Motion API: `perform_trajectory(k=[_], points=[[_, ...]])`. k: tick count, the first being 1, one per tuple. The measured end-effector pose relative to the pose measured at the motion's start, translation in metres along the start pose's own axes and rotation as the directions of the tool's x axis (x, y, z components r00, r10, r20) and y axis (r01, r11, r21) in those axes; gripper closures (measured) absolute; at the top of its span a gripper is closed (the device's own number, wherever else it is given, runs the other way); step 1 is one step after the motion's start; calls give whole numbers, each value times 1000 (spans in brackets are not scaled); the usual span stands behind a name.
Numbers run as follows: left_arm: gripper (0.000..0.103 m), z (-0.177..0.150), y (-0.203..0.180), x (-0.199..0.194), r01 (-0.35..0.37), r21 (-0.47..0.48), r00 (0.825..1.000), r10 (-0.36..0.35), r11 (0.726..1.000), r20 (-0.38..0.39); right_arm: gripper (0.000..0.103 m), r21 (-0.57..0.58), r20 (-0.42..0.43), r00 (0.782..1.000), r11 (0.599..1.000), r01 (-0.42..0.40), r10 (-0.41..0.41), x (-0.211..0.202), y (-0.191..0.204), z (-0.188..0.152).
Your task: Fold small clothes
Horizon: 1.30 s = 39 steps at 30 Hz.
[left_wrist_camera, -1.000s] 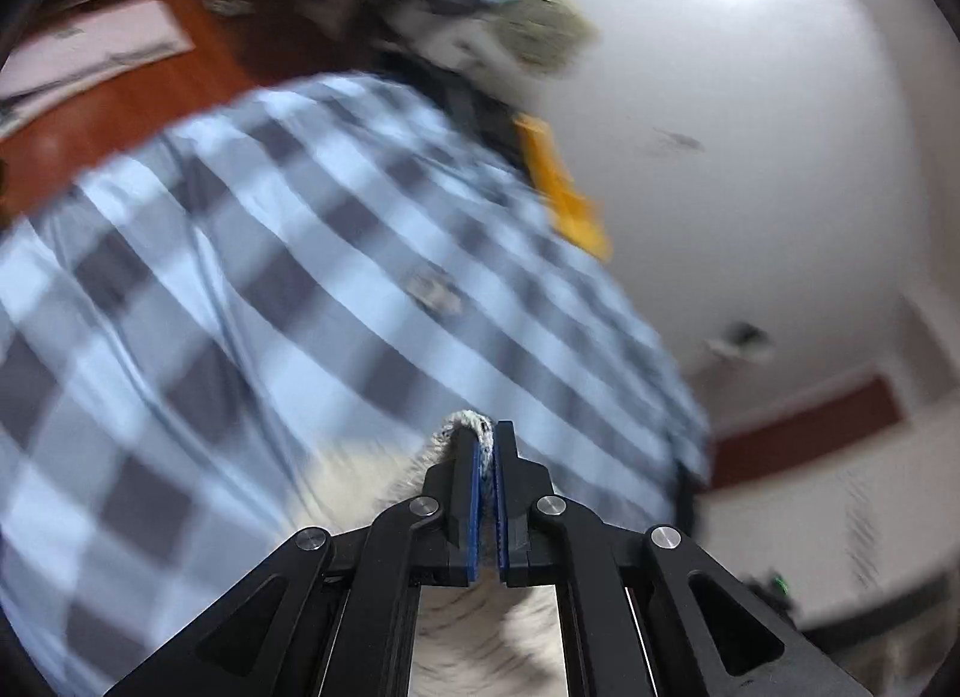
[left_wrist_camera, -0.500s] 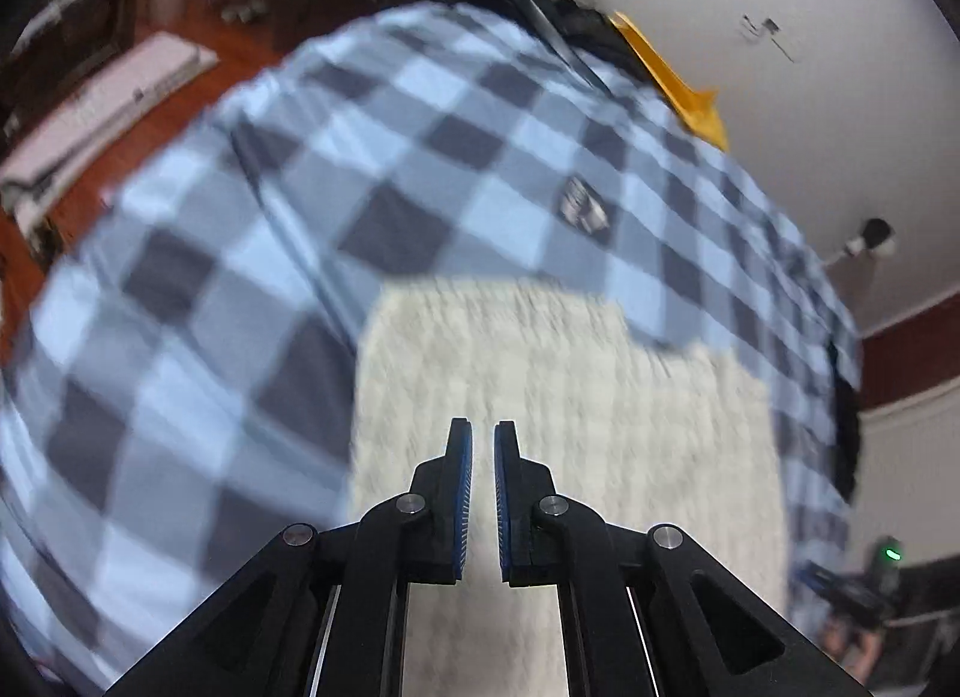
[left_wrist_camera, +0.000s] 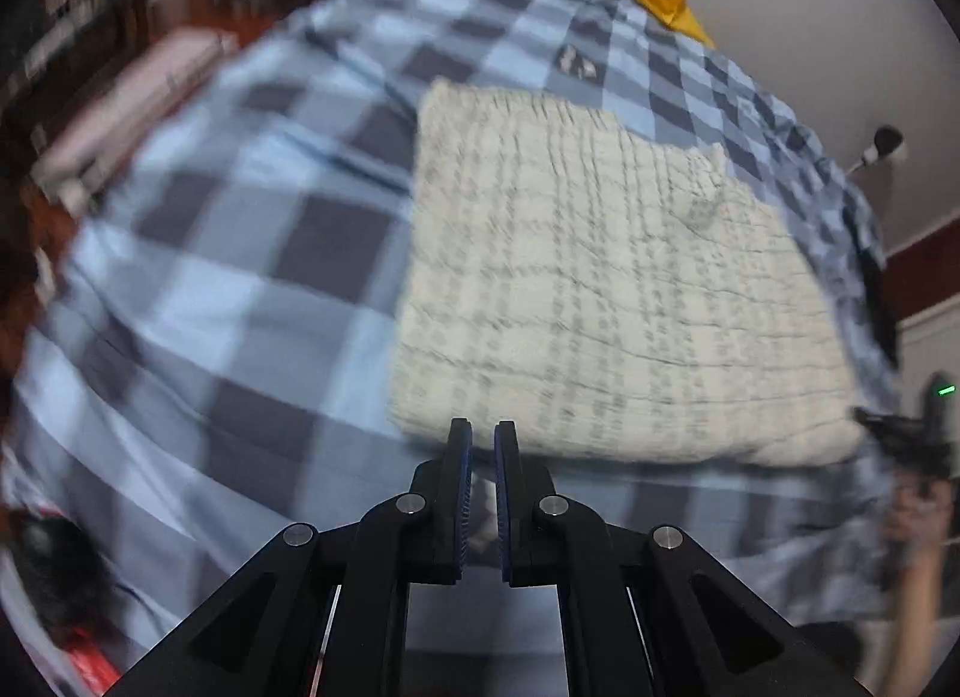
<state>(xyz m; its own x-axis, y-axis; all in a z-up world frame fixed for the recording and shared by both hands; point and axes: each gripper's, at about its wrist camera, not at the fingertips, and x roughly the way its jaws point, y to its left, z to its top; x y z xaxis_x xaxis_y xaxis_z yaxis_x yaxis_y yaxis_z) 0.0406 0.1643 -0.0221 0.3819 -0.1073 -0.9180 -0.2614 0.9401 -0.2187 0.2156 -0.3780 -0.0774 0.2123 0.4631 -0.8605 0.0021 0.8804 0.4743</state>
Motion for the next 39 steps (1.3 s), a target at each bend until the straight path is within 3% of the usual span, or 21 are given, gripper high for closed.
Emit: perform_trajectory(k=[2, 5, 7, 10, 12, 15, 17, 18, 19, 21, 22, 23, 26, 31, 33, 34, 35, 39], points=[[99, 1, 5, -4, -28, 19, 999, 28, 999, 39, 102, -38, -17, 1000, 999, 19, -20, -10, 8, -18], [99, 7, 16, -2, -24, -15, 999, 24, 1000, 38, 102, 81, -72, 993, 993, -85, 91, -17, -6, -51], [99, 11, 23, 1, -7, -36, 1000, 8, 999, 27, 102, 110, -69, 989, 986, -122, 130, -28, -18, -74], [99, 15, 25, 6, -42, -15, 999, 42, 999, 25, 102, 171, -44, 987, 974, -147, 157, -42, -39, -92], [99, 15, 24, 14, -53, 6, 999, 53, 999, -1, 103, 198, -11, 992, 972, -125, 129, -51, -51, -98], [99, 17, 23, 28, -49, 34, 997, 51, 998, -65, 102, 225, 41, 999, 974, -5, -4, -60, -62, -89], [99, 19, 22, 36, -61, 64, 994, 66, 996, -86, 102, 298, 54, 999, 954, -14, -2, -60, -69, -80], [99, 20, 22, 40, -63, 83, 993, 70, 995, -92, 93, 320, 61, 998, 946, -39, 21, -59, -69, -75], [99, 21, 22, 42, -59, 96, 993, 68, 994, -98, 62, 326, 54, 998, 944, -48, 32, -55, -66, -68], [99, 23, 25, 51, -52, 126, 990, 68, 991, -121, 25, 270, 73, 997, 963, -24, 5, -45, -50, -49], [99, 23, 27, 53, -57, 126, 989, 72, 990, -125, 25, 226, 94, 995, 974, 4, -26, -41, -42, -40], [99, 23, 31, 55, -69, 118, 988, 84, 991, -130, 25, 180, 92, 994, 983, 35, -52, -33, -29, -29], [99, 23, 44, 63, -96, 71, 981, 107, 993, -160, 25, 78, 46, 999, 997, 10, -13, -4, -6, -9], [99, 25, 46, 64, -80, 49, 984, 87, 996, -156, 25, -44, -32, 992, 992, 122, -123, 56, 23, 29], [99, 25, 41, 65, -81, 68, 983, 91, 994, -161, 29, -85, -59, 990, 989, 122, -127, 72, 33, 38], [99, 26, 41, 66, -82, 73, 982, 93, 994, -164, 72, -102, -85, 991, 990, 99, -107, 78, 37, 40], [99, 25, 39, 67, -82, 82, 981, 95, 993, -168, 102, -94, -108, 990, 992, 79, -89, 78, 38, 35], [99, 26, 37, 65, -80, 100, 981, 96, 992, -168, 100, -62, -5, 1000, 998, -8, 8, 34, 36, 23]])
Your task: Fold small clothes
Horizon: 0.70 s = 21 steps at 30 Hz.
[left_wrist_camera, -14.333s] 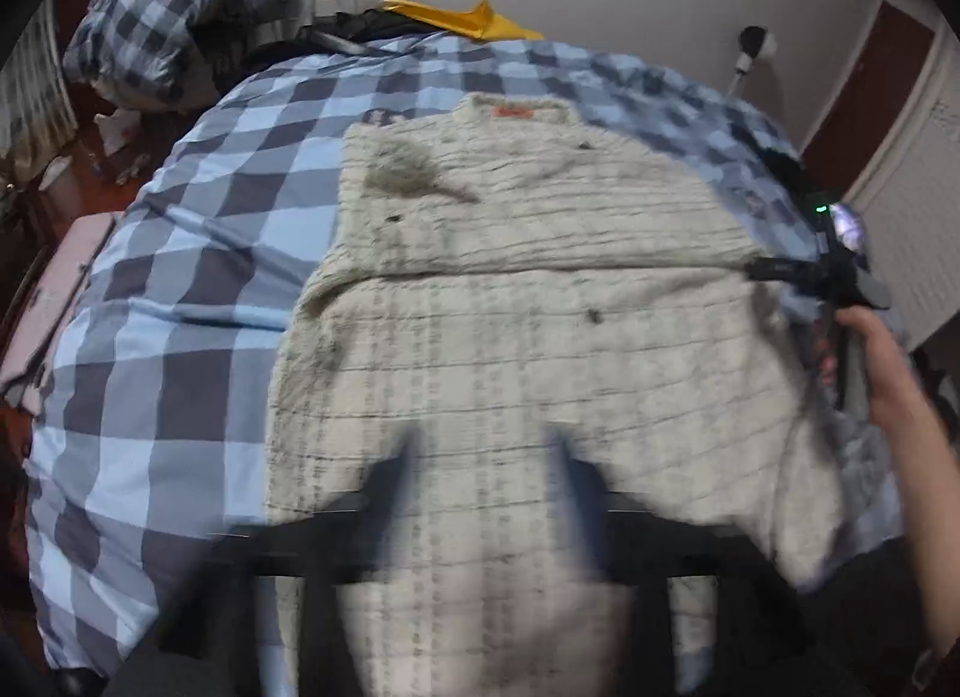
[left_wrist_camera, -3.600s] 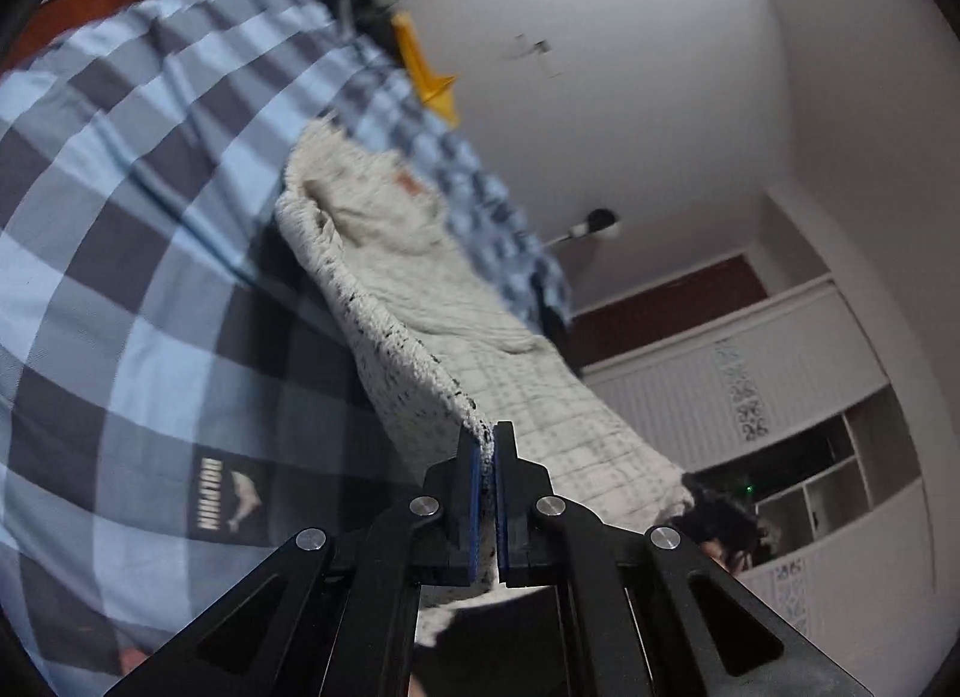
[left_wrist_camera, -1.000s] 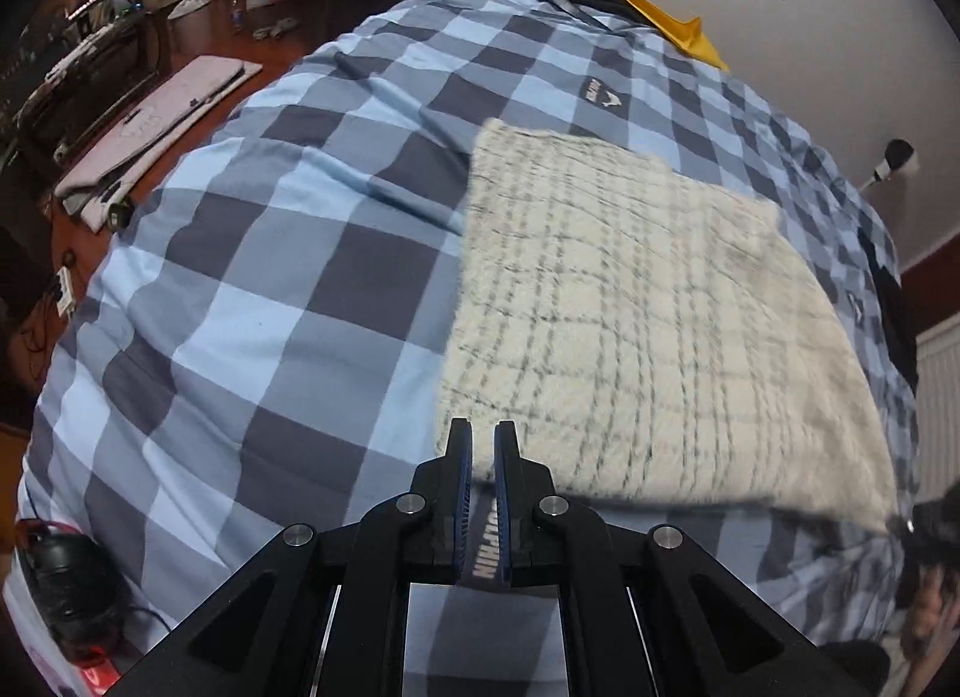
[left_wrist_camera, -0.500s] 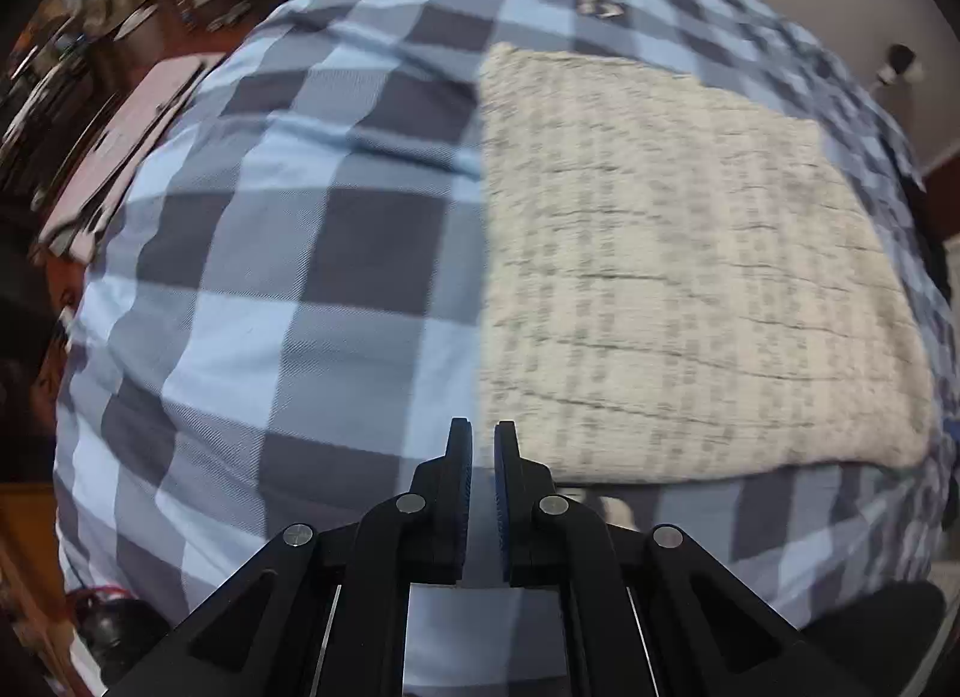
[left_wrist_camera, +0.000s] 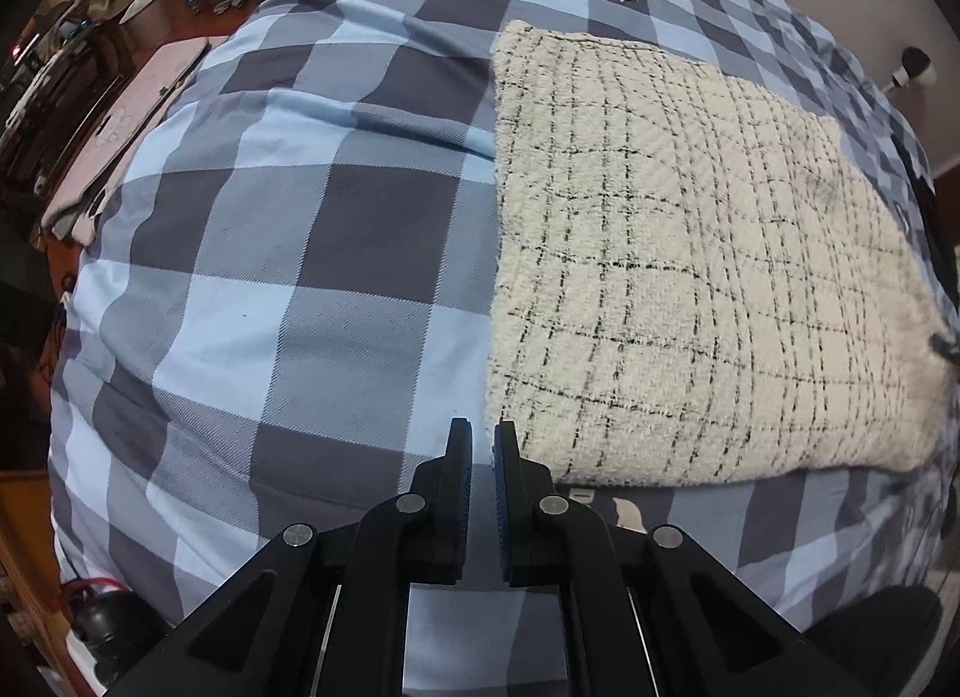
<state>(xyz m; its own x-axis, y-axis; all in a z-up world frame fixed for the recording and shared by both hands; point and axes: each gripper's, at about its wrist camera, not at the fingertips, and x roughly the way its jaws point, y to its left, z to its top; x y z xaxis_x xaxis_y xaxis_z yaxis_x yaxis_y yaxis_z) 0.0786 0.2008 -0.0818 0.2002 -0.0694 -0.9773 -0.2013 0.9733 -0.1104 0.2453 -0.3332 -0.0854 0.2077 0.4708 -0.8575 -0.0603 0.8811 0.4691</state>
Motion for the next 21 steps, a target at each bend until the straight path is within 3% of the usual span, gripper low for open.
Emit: perform_trajectory(k=[3, 4, 8, 11, 14, 15, 16, 18, 20, 21], points=[[99, 2, 1, -5, 19, -5, 1000, -19, 1000, 17, 100, 79, 155, 975, 982, -173, 159, -59, -20, -18], [99, 2, 0, -7, 31, -4, 999, -31, 1000, 25, 100, 88, 187, 967, 977, -192, 173, -72, -25, -25], [99, 0, -5, -11, 79, 22, 996, -79, 997, 31, 100, 141, 241, 967, 983, -115, 79, -88, -44, -61], [99, -2, -7, -9, 79, 30, 997, -80, 996, 20, 100, 210, 167, 986, 978, -8, -28, -58, -78, -77], [99, -3, -7, -9, 66, 32, 998, -66, 997, 19, 96, 300, -20, 1000, 954, 21, -15, -13, -101, -91], [99, -3, -6, -11, 63, 31, 998, -64, 998, 27, 83, 342, -49, 999, 940, 15, 2, -9, -107, -94], [99, -3, -6, -13, 61, 31, 997, -62, 998, 38, 82, 383, -12, 999, 923, -37, 45, -15, -112, -97], [99, 0, -9, -16, 70, 40, 995, -72, 997, 69, 78, 399, 60, 997, 914, -77, 57, -36, -117, -92], [99, 5, -16, -11, 83, 63, 993, -87, 995, 76, 58, 414, 134, 990, 910, -19, -41, -61, -119, -79], [99, 6, -20, -9, 85, 74, 993, -91, 994, 72, 41, 413, 160, 984, 911, 7, -80, -70, -118, -71]])
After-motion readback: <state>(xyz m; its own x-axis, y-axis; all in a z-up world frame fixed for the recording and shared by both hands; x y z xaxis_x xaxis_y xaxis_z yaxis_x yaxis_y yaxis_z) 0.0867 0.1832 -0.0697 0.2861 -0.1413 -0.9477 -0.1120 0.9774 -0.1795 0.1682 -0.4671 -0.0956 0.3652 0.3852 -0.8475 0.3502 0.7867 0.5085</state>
